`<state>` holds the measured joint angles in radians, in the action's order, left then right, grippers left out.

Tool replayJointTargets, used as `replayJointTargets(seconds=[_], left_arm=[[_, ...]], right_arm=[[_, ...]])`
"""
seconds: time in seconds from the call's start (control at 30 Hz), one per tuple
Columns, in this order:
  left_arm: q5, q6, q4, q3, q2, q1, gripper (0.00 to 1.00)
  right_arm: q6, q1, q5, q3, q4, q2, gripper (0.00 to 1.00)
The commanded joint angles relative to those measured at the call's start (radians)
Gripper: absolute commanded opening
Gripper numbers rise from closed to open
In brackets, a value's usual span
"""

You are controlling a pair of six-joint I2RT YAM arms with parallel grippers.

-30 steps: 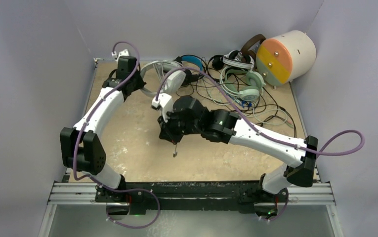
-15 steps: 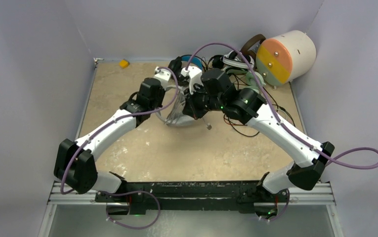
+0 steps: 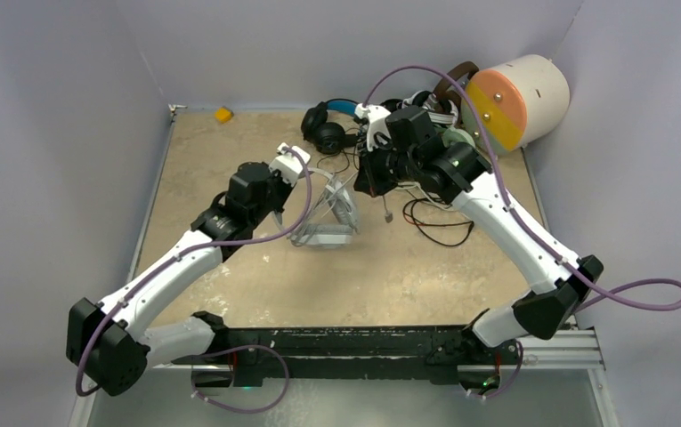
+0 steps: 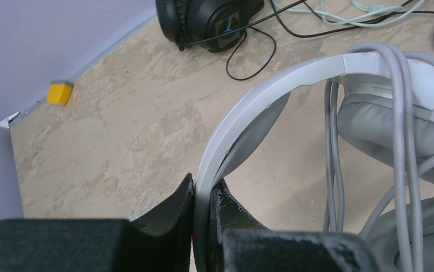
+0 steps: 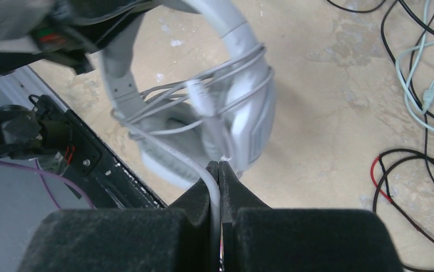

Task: Wrap the headphones
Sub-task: Wrap the headphones cable around the headphones.

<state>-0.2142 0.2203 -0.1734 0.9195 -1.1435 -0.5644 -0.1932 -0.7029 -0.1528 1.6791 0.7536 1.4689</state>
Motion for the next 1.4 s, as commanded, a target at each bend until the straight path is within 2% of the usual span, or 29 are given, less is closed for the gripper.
replayJointTargets(seconds=[0.0,0.13,0.43,0.63,0.73,0.83,0.93,1.0,1.37], left_arm=[[0.124,0.018,0.038,-0.054,0.082,0.001,0.0],[0.207,0.027,0.038,-0.08,0.121,-0.006,0.0],[0.316,0.057,0.003,-0.092,0.103,-0.037,0.0],[0.255,-0.003,0.007,-0.081,0.099,-0.038,0.0],[0.276,-0.022,0.011,-0.084,0.11,-0.038,0.0],[0.318,-0.068,0.012,-0.078,0.113,-0.038,0.0],[0.361,-0.111,-0.004,-0.058,0.117,-0.038,0.0],[0.401,-0.14,-0.021,-0.036,0.133,-0.038,0.0],[0.56,-0.364,-0.047,0.073,0.209,-0.038,0.0]], right_arm=[[0.003,0.073,-0.023,0.044,-0.016,0.021,0.0],[0.002,0.11,-0.04,0.063,-0.008,0.061,0.0],[-0.012,0.162,-0.079,0.065,-0.021,0.109,0.0],[-0.016,0.209,-0.089,-0.002,-0.046,0.117,0.0],[-0.018,0.231,-0.106,-0.083,-0.09,0.09,0.0],[-0.023,0.247,-0.119,-0.163,-0.136,0.063,0.0],[-0.019,0.251,-0.107,-0.225,-0.163,0.049,0.14],[-0.018,0.252,-0.091,-0.26,-0.181,0.042,0.18],[-0.034,0.258,-0.094,-0.411,-0.316,-0.033,0.15]])
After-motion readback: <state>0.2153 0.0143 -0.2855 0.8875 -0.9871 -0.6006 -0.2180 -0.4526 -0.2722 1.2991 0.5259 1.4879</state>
